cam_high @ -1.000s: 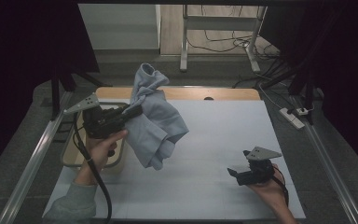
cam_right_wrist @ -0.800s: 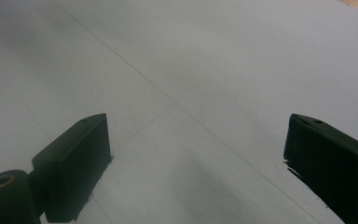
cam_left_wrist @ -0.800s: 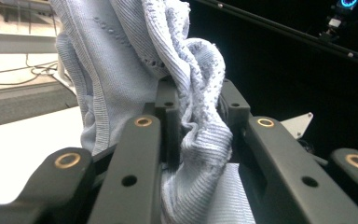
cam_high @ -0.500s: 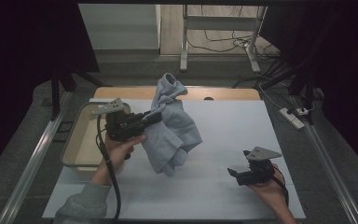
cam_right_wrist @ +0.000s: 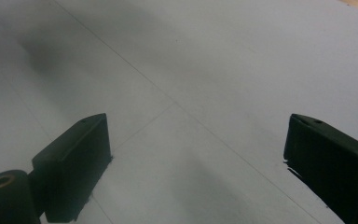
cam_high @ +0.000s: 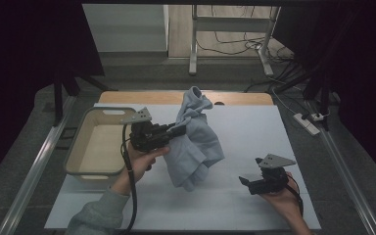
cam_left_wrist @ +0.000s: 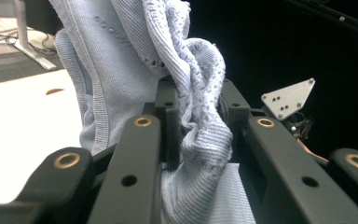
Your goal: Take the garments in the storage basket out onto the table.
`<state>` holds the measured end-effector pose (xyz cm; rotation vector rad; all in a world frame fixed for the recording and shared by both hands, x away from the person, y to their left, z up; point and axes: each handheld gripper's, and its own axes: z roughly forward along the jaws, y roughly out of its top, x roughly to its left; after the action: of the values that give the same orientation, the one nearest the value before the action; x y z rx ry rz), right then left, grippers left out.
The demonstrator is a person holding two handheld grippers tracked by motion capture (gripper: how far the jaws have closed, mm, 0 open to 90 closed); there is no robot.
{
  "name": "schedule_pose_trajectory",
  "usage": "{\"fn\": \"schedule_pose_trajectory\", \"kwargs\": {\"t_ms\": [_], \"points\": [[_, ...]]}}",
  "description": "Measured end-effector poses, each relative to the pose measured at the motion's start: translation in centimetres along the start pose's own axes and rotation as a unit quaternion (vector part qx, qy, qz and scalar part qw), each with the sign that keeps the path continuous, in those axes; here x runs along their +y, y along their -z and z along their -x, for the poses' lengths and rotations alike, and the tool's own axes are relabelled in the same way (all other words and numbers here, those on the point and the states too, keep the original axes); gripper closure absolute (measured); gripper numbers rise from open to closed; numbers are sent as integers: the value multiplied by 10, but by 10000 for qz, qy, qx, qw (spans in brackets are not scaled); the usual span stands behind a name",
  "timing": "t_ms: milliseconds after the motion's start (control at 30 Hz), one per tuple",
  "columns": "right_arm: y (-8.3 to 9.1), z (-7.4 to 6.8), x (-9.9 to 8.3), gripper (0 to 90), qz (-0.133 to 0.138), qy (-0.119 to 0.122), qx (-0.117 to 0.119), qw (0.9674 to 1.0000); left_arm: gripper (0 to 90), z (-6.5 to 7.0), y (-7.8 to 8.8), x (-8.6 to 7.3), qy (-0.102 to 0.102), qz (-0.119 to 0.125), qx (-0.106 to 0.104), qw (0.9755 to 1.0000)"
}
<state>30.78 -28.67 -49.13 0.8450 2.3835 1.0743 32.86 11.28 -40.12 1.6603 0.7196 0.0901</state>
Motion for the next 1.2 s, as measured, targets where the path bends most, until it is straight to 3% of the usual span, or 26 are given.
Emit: {"fn": "schedule_pose_trajectory", "kwargs": {"t_ms": [200,533,600,800,1000,1100,1200], "points": [[0,0,0,68,22,-14,-5,10000,746,-2,-16,-9,3,-251,-31,9997],[0,0,0,68,24,4,33,10000,744,-6,-28,-18,25,-409,-14,9992],[0,0,0,68,19,13,27,10000,742,-8,-33,-24,113,-433,19,9990],[0,0,-1,68,4,-3,25,10000,734,-20,-55,-45,149,-938,236,9952],[0,0,-1,68,-6,-1,32,10000,732,-35,-61,-58,500,-1086,329,9923],[0,-1,-1,68,-12,7,28,10000,727,-33,-63,-59,448,-1150,313,9919],[0,-1,-1,68,-34,8,28,10000,719,-28,-69,-60,252,-1281,337,9909]]}}
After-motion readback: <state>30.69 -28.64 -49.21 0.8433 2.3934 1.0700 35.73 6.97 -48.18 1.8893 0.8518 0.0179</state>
